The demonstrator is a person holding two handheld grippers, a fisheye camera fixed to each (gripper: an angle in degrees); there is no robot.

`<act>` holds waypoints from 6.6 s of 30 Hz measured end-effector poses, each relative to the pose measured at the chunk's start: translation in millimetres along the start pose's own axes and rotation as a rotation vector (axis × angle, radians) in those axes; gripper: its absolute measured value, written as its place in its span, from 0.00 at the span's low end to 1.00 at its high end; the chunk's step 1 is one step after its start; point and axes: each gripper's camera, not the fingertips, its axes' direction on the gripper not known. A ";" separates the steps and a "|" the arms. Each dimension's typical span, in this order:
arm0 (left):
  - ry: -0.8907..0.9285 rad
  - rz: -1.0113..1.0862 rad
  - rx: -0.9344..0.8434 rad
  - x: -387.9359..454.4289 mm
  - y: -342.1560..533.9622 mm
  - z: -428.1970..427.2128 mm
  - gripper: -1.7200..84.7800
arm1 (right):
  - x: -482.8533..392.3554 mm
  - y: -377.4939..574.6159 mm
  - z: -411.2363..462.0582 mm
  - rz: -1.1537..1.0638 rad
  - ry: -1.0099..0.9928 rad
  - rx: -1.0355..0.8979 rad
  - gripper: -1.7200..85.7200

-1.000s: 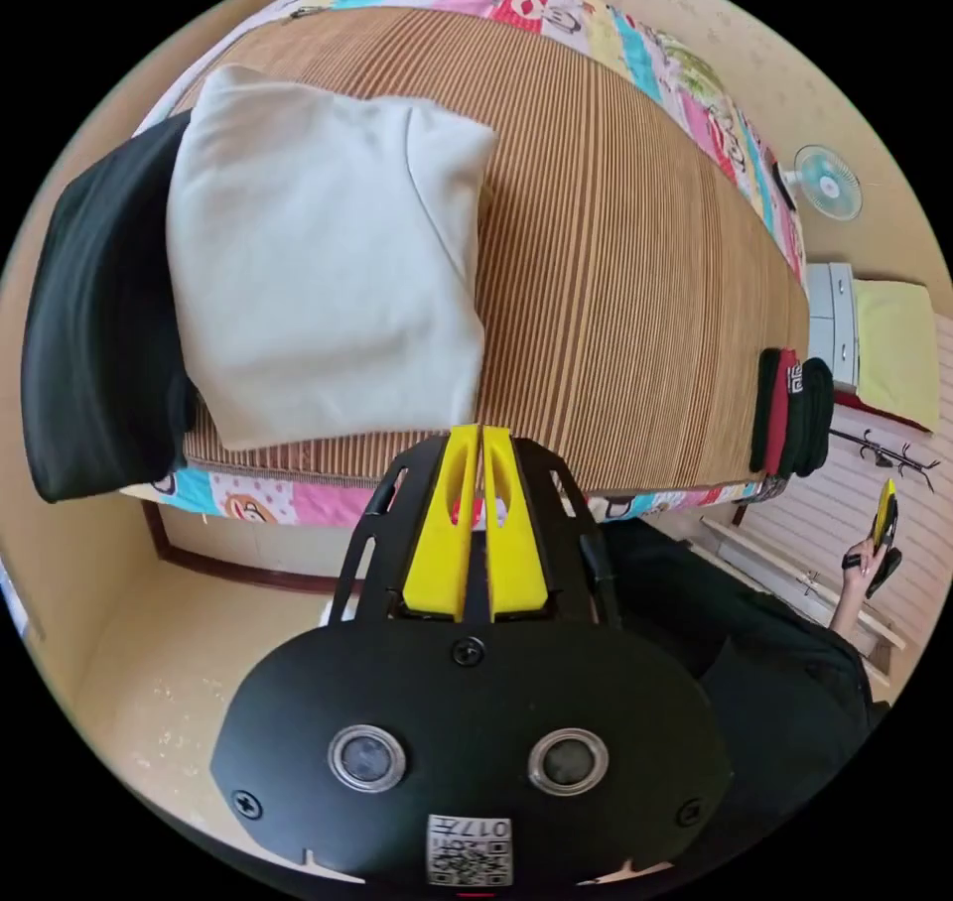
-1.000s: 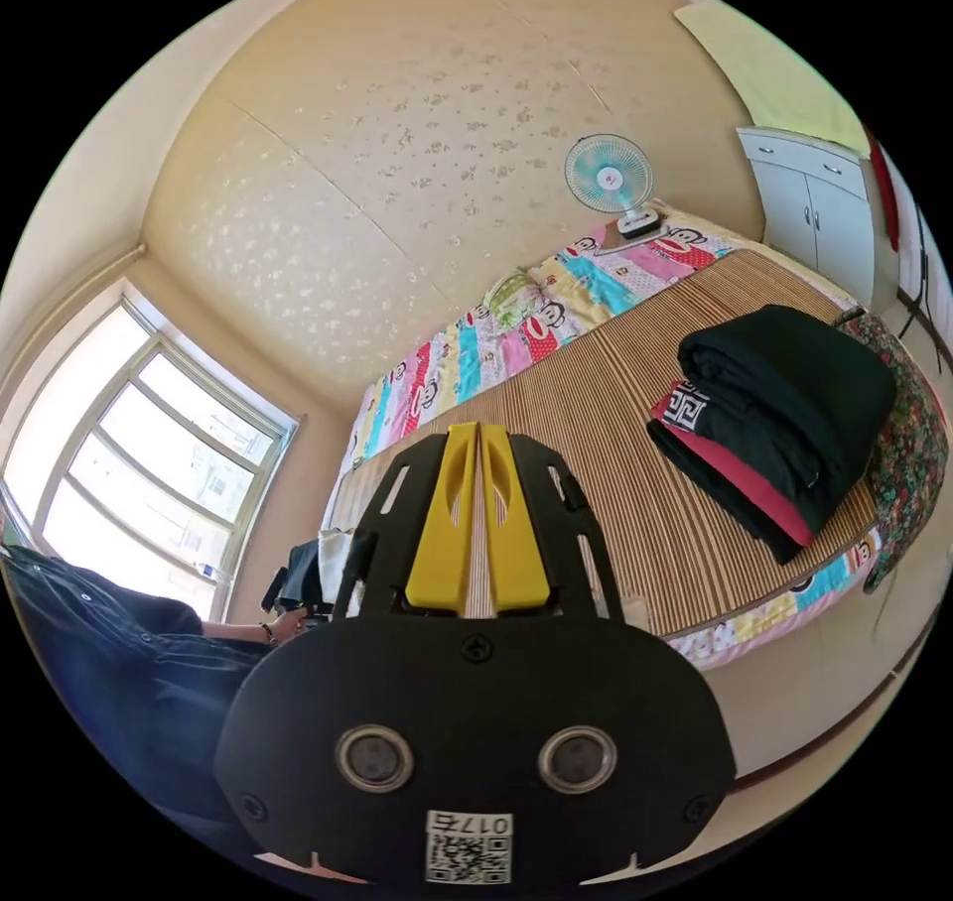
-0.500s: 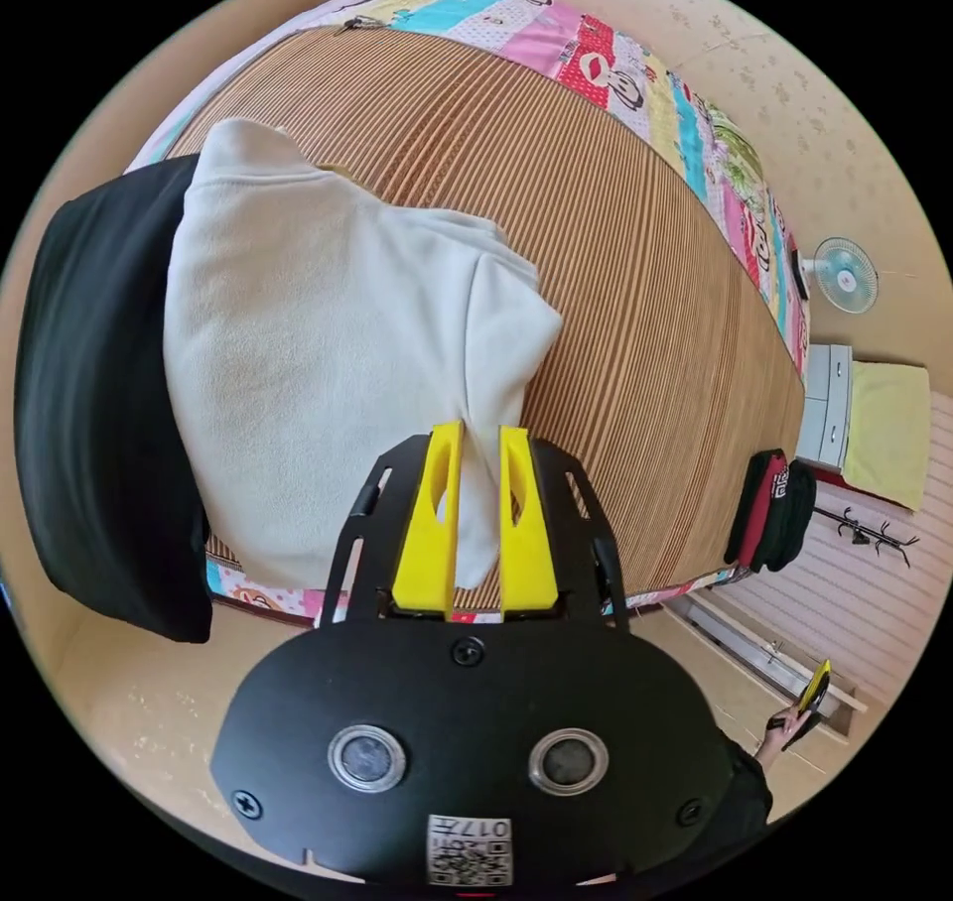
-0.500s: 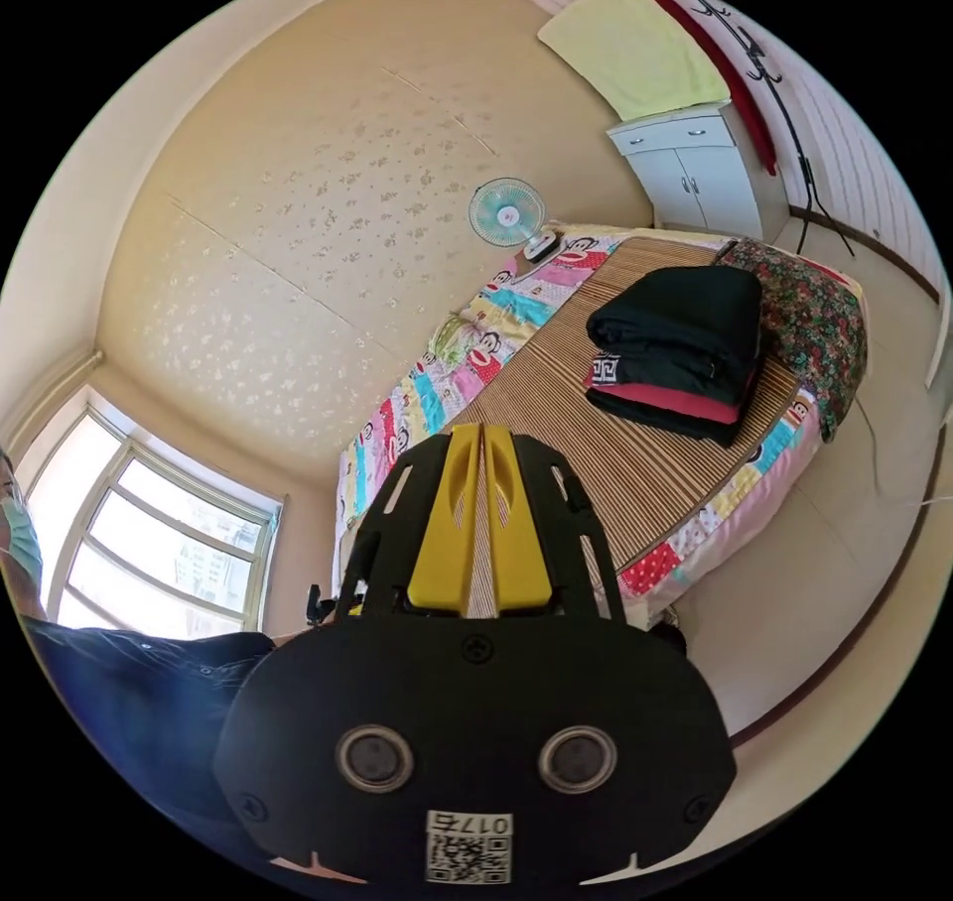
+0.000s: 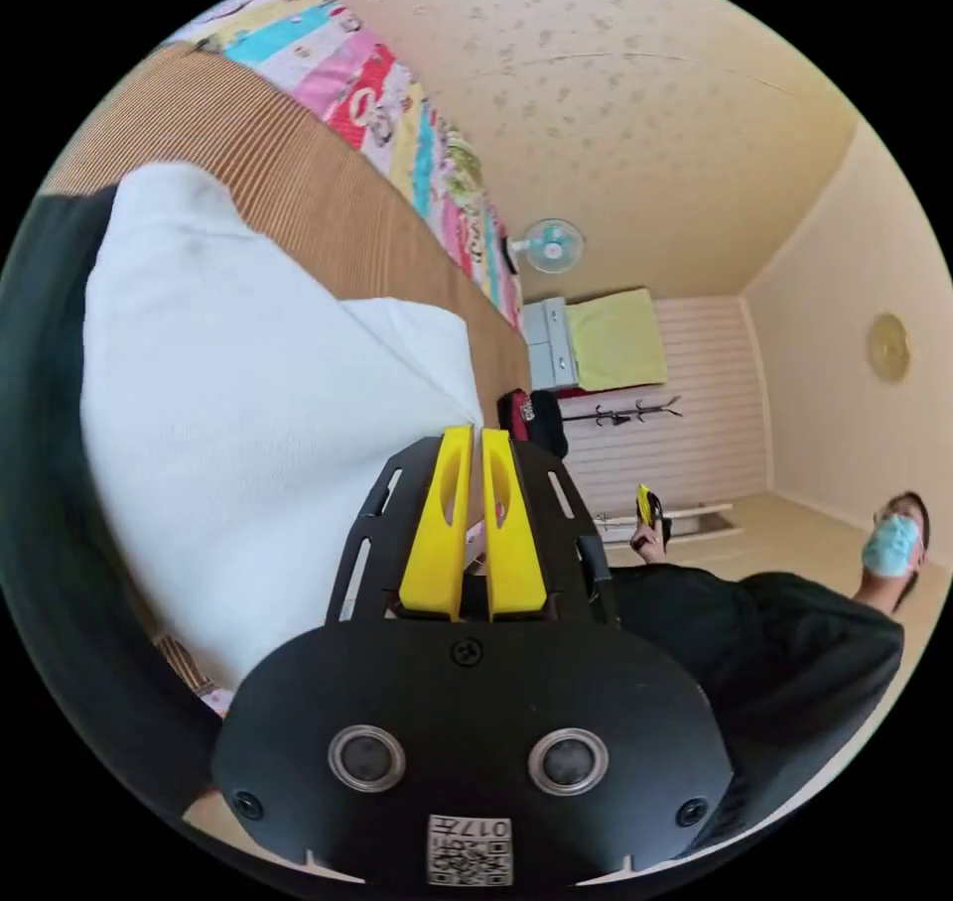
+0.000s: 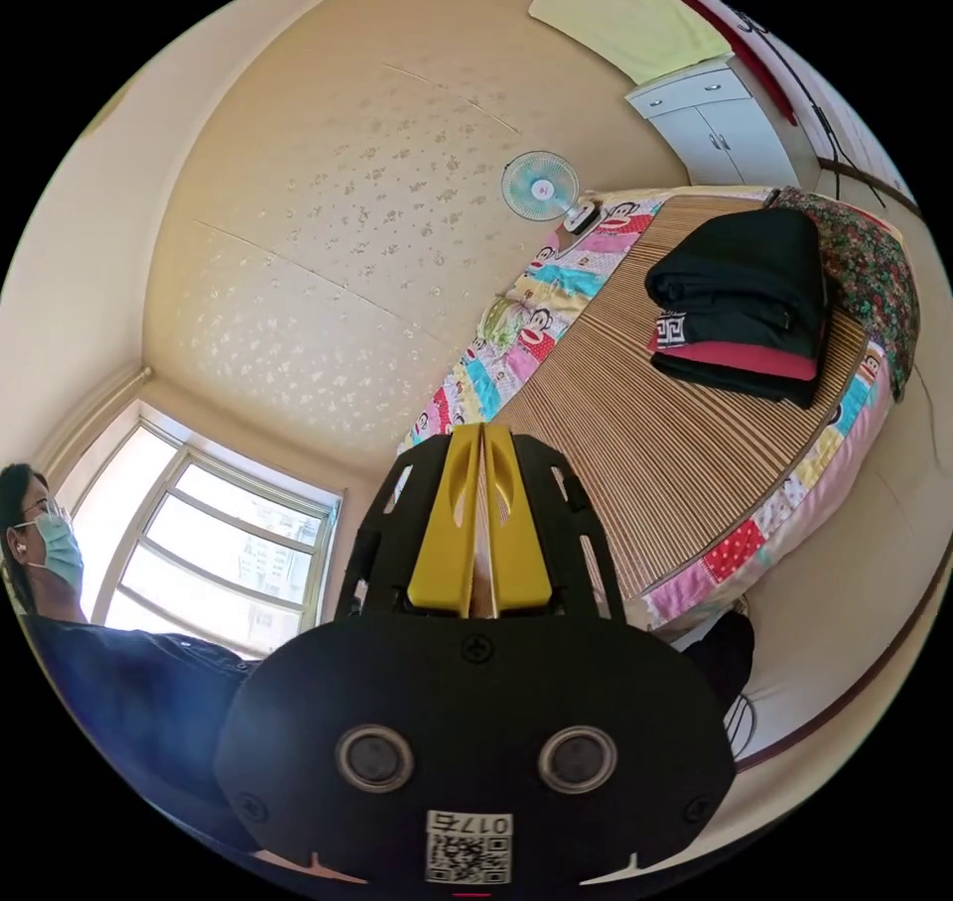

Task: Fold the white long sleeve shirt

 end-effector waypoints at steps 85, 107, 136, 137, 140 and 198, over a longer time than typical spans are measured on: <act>0.139 1.103 0.239 256.0 109.8 843.2 0.03 | 20.7 35.6 88.9 -0.748 -0.562 0.022 0.09; -0.021 0.987 0.514 322.3 109.6 651.4 0.04 | -39.4 67.2 109.8 -1.149 -0.575 -0.474 0.05; 0.213 0.878 0.004 264.6 86.8 317.4 0.05 | -10.2 -192.6 -112.0 -1.109 -0.632 0.185 0.05; 0.175 0.840 0.000 263.5 69.5 313.6 0.05 | -16.5 -211.4 -94.6 -1.110 -0.513 0.138 0.05; -0.026 0.655 0.006 239.0 -28.8 300.2 0.06 | -16.5 -268.6 -18.6 -1.112 -0.234 0.001 0.05; -0.749 -0.459 -0.513 21.4 138.2 156.0 0.03 | 336.2 -278.5 178.8 -0.733 0.540 -1.202 0.03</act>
